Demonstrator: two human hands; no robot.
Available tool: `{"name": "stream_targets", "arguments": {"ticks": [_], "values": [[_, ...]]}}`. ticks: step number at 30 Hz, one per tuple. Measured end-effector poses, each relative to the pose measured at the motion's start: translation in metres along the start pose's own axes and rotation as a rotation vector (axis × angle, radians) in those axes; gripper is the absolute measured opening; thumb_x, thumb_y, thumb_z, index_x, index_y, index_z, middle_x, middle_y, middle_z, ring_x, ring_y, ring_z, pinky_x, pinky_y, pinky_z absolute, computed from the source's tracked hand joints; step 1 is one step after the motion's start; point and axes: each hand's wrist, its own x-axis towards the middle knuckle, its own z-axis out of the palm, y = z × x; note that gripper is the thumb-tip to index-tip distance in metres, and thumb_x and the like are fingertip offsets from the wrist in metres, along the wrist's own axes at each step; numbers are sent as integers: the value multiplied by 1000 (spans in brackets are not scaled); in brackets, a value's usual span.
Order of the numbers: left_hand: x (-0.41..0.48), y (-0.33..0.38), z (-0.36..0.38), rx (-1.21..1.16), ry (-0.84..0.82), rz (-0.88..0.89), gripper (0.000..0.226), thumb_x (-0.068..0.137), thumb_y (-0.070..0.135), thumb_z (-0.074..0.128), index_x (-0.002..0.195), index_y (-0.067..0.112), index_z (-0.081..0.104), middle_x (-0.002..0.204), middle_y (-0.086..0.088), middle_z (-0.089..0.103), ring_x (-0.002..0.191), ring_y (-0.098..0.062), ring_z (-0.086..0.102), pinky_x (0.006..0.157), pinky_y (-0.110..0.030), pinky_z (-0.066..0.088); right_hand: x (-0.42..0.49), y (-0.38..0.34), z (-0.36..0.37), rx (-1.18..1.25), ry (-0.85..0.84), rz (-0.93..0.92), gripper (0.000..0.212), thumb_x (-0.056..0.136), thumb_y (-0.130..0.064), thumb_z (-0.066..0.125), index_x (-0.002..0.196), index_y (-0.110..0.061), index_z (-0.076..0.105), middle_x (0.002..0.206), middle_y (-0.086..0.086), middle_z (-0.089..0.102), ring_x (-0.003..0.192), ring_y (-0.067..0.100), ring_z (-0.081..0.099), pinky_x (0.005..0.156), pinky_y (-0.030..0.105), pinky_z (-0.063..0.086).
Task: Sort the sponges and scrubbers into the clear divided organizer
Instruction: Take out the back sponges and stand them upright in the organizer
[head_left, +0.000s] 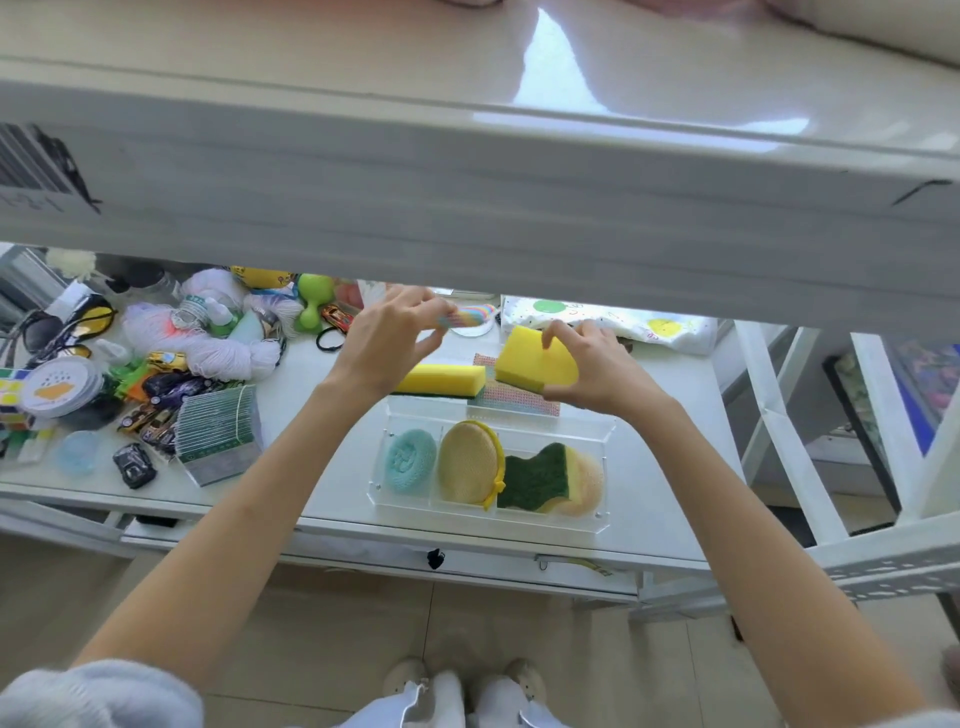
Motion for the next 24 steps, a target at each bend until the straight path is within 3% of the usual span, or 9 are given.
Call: {"name": "stream_targets", "arguments": {"ticks": [3, 8, 11, 16, 24], "values": [[1, -10, -12, -10, 17, -98, 20, 87, 14, 63, 106, 11, 70, 94, -18, 74, 86, -36, 67, 72, -40, 51, 14, -27, -5, 95, -29, -44, 51, 81, -36, 65, 126, -27, 44, 123, 14, 51, 118, 30, 43, 90, 41, 41], [-1, -23, -26, 10, 19, -176, 17, 90, 19, 59, 98, 9, 70, 86, -19, 74, 74, -39, 65, 70, -37, 48, 55, -72, 12, 168, -159, -97, 48, 83, -38, 63, 125, -25, 46, 122, 13, 54, 102, 29, 53, 85, 38, 44], [-4, -24, -32, 14, 22, -175, 18, 91, 20, 59, 99, 8, 70, 84, -21, 72, 77, -39, 64, 67, -34, 44, 75, -84, 25, 121, -312, -88, 48, 83, -43, 62, 124, -26, 45, 119, 12, 52, 91, 26, 53, 77, 36, 44], [-11, -17, -30, -29, -21, -156, 23, 91, 20, 59, 110, 13, 68, 98, -16, 72, 93, -33, 63, 69, -32, 40, 88, -79, 28, 151, -462, -20, 66, 71, -52, 72, 125, -32, 40, 135, 2, 45, 118, 27, 48, 97, 45, 43], [-9, -18, -29, -76, -23, -95, 25, 90, 18, 60, 113, 11, 66, 99, -14, 73, 90, -32, 65, 74, -37, 49, 90, -73, 37, 202, -448, 30, 76, 66, -44, 81, 125, -27, 38, 133, 5, 44, 113, 26, 47, 94, 42, 44]]}}
